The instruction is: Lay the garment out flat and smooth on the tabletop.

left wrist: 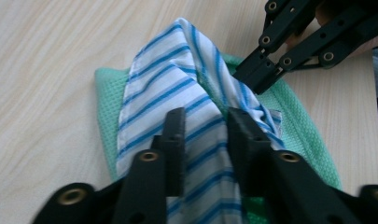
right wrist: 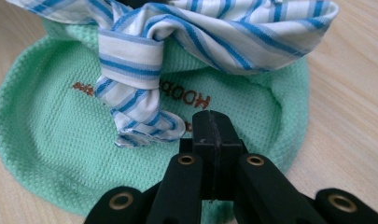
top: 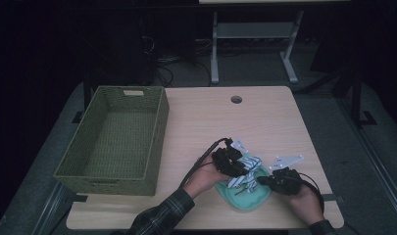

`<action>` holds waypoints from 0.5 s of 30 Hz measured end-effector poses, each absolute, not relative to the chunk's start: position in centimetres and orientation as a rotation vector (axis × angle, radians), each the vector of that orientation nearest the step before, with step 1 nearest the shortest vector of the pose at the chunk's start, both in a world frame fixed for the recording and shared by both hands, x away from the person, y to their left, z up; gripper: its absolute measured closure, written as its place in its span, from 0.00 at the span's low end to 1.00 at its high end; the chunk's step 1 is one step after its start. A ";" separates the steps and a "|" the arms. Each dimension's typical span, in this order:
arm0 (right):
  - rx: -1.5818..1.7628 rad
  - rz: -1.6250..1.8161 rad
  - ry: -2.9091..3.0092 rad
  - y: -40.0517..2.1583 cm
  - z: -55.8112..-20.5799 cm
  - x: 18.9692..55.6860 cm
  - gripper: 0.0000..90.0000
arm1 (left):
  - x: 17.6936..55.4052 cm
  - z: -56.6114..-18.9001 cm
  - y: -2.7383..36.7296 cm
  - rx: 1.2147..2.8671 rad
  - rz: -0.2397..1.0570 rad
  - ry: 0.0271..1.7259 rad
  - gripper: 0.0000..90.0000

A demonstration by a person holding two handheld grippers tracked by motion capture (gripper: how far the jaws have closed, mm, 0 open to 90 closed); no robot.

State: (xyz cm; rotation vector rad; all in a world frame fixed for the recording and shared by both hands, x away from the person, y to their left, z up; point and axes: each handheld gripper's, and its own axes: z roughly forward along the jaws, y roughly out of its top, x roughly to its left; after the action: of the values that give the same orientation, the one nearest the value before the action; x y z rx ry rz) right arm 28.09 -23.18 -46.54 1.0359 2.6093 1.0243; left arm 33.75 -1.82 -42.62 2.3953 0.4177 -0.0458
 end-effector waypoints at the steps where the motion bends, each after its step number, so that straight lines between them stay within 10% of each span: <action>1: 1.038 1.023 2.611 -23.2 -46.5 28.1 1.00 | 33.7 -42.6 -1.8 2.400 -0.047 0.410 0.86; 15: 0.997 1.085 2.588 -22.9 -45.5 27.5 1.00 | 33.9 -40.1 0.0 2.349 0.012 0.421 0.99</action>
State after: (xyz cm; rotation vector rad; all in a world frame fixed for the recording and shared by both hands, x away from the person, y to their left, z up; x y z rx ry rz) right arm 27.49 -22.93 -45.46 0.9968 2.5876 1.0851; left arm 33.93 0.00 -40.11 2.3493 0.4214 0.0121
